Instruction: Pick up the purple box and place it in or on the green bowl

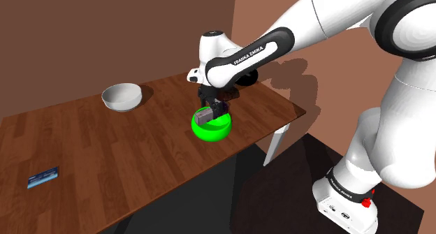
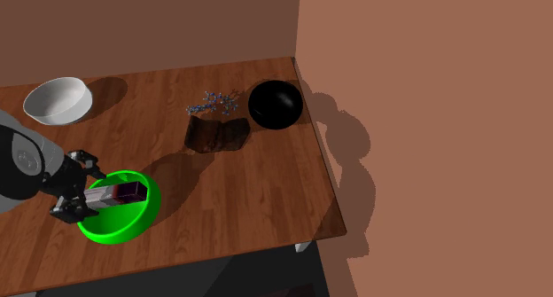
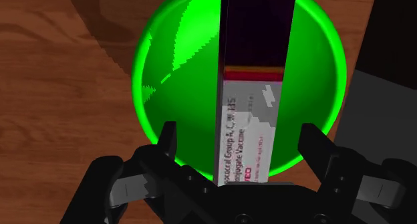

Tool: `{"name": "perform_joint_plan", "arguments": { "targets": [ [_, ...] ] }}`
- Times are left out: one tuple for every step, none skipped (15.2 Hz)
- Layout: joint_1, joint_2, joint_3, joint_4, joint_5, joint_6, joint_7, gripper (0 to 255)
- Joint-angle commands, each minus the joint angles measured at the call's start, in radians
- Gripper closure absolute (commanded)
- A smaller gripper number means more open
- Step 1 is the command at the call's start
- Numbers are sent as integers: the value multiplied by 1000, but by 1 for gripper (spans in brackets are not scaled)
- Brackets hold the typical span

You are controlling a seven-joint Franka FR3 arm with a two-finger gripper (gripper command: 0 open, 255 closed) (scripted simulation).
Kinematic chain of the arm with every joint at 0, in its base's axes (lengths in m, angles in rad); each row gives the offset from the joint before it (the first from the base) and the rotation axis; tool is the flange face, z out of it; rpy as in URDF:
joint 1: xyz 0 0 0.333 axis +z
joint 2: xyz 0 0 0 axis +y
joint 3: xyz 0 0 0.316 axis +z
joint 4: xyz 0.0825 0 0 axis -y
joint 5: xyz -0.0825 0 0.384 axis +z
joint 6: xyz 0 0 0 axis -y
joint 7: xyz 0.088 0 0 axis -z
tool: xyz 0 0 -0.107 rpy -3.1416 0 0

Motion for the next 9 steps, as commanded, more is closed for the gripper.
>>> {"name": "perform_joint_plan", "arguments": {
  "targets": [
    [4,-39,-1,13,-8,-52,8,0],
    [5,-53,-1,23,-10,-76,9,0],
    [4,-53,-1,23,-10,-76,9,0],
    [4,-53,-1,23,-10,-76,9,0],
    [4,-53,-1,23,-10,-76,9,0],
    [4,-53,-1,23,-10,-76,9,0],
    [4,-53,-1,23,-10,-76,9,0],
    [4,-53,-1,23,-10,-76,9,0],
    [4,-53,-1,23,-10,-76,9,0]
  ]
}}
